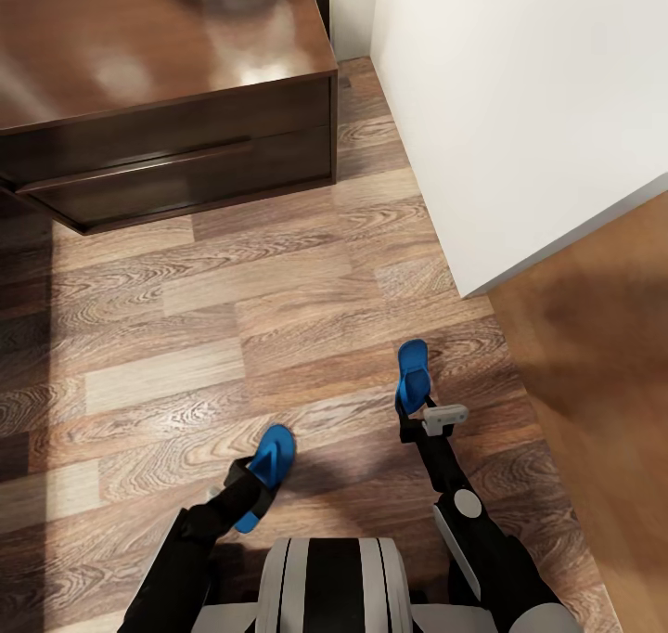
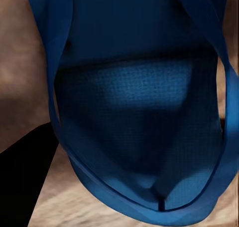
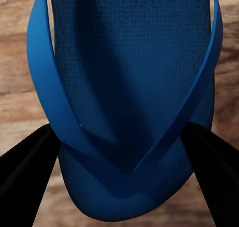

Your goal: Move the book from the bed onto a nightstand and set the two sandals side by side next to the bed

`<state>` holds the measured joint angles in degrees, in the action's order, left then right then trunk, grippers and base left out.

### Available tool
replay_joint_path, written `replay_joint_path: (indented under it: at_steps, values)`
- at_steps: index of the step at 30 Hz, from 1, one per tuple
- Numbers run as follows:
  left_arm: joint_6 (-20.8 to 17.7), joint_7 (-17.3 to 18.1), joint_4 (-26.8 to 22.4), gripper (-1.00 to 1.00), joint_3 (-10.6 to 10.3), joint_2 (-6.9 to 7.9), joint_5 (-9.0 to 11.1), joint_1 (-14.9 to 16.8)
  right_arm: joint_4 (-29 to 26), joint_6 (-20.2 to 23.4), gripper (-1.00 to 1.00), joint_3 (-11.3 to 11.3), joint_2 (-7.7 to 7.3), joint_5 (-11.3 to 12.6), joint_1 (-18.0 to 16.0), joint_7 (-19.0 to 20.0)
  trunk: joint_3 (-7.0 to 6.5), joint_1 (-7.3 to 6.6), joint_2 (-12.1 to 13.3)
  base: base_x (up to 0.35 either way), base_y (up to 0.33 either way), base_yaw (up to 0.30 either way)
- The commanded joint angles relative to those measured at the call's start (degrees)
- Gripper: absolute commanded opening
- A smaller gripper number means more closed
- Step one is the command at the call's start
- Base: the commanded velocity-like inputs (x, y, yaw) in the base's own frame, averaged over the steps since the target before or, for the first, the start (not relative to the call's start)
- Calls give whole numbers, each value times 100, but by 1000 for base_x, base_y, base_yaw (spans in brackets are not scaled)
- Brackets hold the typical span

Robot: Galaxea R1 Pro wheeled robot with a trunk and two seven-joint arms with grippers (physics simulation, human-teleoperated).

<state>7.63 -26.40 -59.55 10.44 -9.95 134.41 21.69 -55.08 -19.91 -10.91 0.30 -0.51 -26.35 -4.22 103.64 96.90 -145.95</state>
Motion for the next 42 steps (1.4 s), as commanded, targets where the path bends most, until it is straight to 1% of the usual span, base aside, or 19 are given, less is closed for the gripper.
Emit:
replay_joint_path:
  at_steps: [1,6,8,30,42]
  values:
    - [44,-15,-56,-100,18,-5,59,2,323,-13,-100,-17,-4,7,-1,-44,3,1,-1,0,0,0]
    - [60,-22,-545,-100,20,-5,59,-31,315,-13,-100,-17,-6,30,-2,-44,3,1,-1,0,0,0]
    - [59,-22,-606,-100,20,-5,59,-47,314,-13,-100,-17,-5,32,-2,-44,3,1,-1,0,0,0]
    - [63,-14,-636,-100,11,-5,59,-69,317,-13,-100,-17,-4,17,2,-44,3,1,-1,0,0,0]
    - [63,-14,-636,-100,11,-5,59,-74,314,-13,-100,-17,-7,28,0,-44,-263,-30,15,0,0,0]
